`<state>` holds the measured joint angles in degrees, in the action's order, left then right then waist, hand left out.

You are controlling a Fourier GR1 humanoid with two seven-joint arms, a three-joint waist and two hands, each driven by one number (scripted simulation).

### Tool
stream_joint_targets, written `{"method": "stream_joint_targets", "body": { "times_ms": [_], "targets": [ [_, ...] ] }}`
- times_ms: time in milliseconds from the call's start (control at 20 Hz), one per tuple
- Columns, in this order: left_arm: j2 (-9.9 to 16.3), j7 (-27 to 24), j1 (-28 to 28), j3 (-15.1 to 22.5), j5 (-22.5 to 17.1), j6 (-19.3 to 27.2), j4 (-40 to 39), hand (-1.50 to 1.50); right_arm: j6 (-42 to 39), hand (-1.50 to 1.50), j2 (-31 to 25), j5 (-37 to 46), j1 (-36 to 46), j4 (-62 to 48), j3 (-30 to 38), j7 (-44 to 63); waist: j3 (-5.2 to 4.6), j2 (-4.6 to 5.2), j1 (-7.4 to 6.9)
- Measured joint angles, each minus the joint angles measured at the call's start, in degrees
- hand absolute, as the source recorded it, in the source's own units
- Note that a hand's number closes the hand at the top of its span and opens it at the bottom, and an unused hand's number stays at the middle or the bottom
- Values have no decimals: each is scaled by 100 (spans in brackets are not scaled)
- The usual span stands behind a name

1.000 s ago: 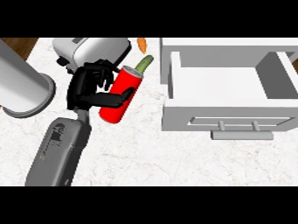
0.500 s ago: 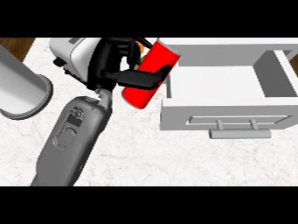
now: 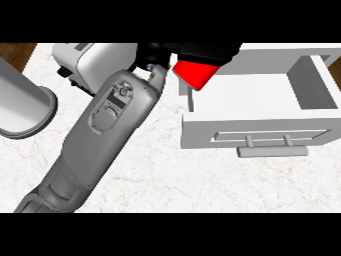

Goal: Pick up the can, place it into the drawer and close the drawer

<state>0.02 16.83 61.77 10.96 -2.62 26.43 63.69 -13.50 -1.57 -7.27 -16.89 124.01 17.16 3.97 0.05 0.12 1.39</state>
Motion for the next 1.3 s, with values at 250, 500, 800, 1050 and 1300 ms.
{"method": "stream_joint_targets", "body": {
  "times_ms": [250, 500, 800, 1050, 1300],
  "targets": [
    [-1, -86, 787, 21, -313, 207, -856, 150, 83, -150, 30, 133, 199, -106, -77, 44, -1, 11, 21],
    [-2, -327, 1278, 165, -653, 329, -1623, 150, 81, -150, 57, 112, 105, 29, -131, 126, 0, 17, 59],
    [-1, -571, 1941, 317, -1047, 396, -2520, 150, 128, -150, 3, 131, 321, -21, -124, 225, 2, 41, 134],
    [-1, -895, 2175, 567, -1372, 448, -3115, 150, 122, -150, -95, -3, 438, 76, -54, 425, 5, 58, 216],
    [-2, -1039, 2358, 783, -1717, 460, -3544, 150, 184, -150, -32, 145, 455, 107, -227, 409, 7, 78, 272]
  ]
}}
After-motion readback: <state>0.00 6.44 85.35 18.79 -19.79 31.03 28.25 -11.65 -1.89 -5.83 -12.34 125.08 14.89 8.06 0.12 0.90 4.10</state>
